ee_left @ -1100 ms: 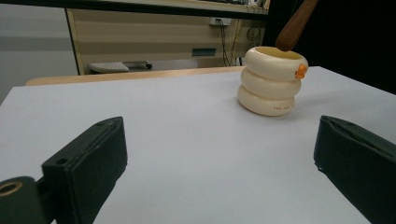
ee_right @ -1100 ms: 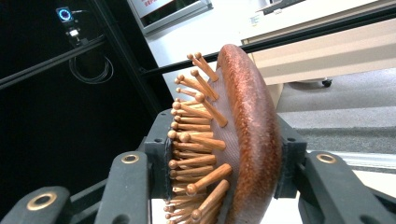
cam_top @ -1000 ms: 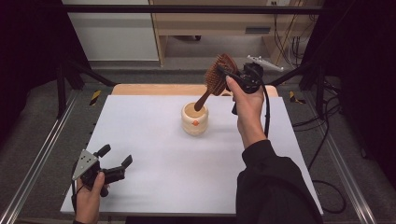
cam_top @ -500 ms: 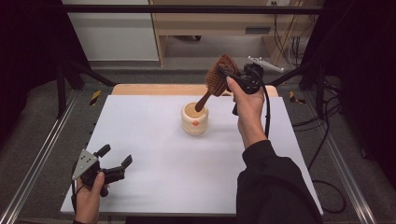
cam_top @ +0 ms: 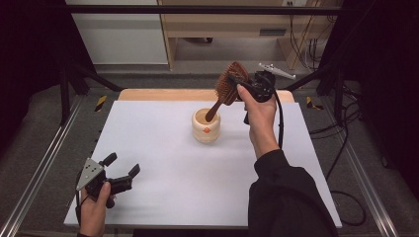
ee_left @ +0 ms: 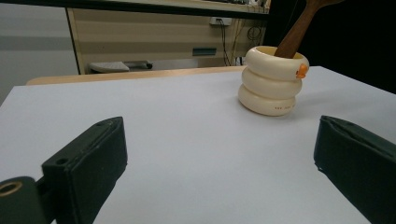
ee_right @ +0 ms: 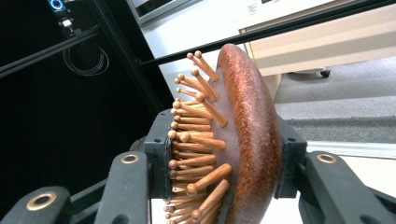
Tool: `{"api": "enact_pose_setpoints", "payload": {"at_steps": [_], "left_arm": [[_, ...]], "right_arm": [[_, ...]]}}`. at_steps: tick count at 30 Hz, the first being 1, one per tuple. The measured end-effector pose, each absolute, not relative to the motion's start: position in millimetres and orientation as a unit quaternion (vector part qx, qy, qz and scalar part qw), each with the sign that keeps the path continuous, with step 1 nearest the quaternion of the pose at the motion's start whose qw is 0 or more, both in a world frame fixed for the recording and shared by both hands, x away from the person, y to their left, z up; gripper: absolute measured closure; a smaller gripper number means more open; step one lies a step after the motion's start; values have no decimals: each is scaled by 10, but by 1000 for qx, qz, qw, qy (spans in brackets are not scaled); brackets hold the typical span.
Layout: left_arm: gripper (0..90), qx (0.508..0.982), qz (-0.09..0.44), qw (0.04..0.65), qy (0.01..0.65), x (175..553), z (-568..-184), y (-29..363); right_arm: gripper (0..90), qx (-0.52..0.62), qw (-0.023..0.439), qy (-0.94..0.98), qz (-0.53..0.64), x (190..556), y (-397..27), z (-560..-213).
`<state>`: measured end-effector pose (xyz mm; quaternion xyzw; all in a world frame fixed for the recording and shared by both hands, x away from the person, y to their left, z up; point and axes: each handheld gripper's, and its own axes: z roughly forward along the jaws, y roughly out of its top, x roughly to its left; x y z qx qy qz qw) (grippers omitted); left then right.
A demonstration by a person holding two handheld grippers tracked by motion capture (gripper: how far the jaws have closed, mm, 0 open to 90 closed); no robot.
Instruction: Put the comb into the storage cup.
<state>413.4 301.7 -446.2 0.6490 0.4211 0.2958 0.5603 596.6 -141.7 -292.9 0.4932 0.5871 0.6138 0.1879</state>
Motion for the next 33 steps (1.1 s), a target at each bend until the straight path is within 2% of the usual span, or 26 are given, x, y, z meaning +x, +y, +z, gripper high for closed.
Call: {"api": "enact_pose_setpoints", "payload": {"at_steps": [33], "left_arm": [[22, 648, 294, 563, 421, 4135, -4458, 3025]], "right_arm": [[523, 506, 172, 593, 602, 6074, -1276, -3237]]}}
